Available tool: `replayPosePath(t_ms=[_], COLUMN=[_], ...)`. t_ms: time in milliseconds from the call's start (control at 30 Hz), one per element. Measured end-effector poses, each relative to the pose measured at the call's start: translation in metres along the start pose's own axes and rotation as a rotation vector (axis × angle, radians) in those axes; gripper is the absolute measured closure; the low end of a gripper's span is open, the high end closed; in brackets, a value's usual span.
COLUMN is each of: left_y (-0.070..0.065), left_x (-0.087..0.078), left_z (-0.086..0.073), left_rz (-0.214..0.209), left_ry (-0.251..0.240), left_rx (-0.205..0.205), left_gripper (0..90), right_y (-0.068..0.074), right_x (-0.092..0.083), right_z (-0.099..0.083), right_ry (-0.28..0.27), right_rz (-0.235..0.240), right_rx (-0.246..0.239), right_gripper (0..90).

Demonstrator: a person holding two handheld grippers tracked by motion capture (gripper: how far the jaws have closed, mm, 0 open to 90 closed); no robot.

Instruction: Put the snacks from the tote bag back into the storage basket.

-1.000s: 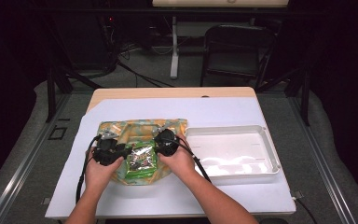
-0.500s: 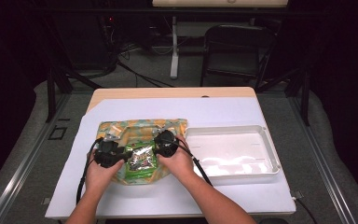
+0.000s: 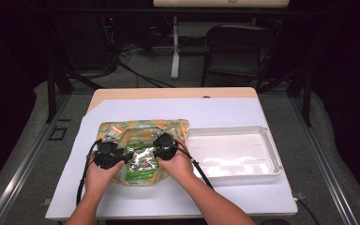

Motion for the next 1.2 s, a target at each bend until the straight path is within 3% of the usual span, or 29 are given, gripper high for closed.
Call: replayPosePath(t_ms=[300,367,567,600,733,900,933,1200], left_y=[-0.002,-0.003,-0.006,-0.006,-0.007,-0.007,-0.007,-0.008], left_x=[0.002,0.003,0.005,0.006,0.008,0.011,0.012,0.018], left_z=[-0.002,-0.003,-0.005,-0.005,-0.007,-0.008,-0.009,-0.009], left_rz=[-0.013,-0.017,-0.038,-0.047,-0.076,-0.095,-0.1,-0.142], left_ry=[0.015,0.02,0.031,0.035,0.046,0.051,0.052,0.058], left_rx=[-0.013,-0.019,-0.027,-0.027,-0.054,-0.079,-0.082,-0.127], left_gripper=[49.0,48.6,47.2,46.9,45.6,42.7,42.1,40.0], right_y=[-0.002,0.0,-0.001,-0.003,-0.002,-0.003,-0.002,-0.003], right_x=[-0.002,0.001,0.001,-0.001,0.001,-0.001,0.001,0.0], right_z=[-0.004,-0.002,-0.003,-0.005,-0.004,-0.006,-0.004,-0.005], right_ry=[0.024,-0.007,-0.012,0.024,-0.011,0.014,-0.016,-0.002], right_rz=[0.009,0.007,0.011,0.007,0.006,0.011,0.011,0.015], right_rx=[-0.009,0.015,0.02,-0.004,0.021,0.01,0.024,0.023], right_gripper=[80.2,80.7,80.7,80.6,80.6,80.6,80.6,80.4])
Point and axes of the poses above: each handheld gripper's, and its own axes: x roughly forward along the jaws, z roughly out of its top, y roughly to its left, the point moved 9 cm from there along x, roughly forward along the jaws, and after that the axes turned 6 degrees about -x, right-handed, at the moved point
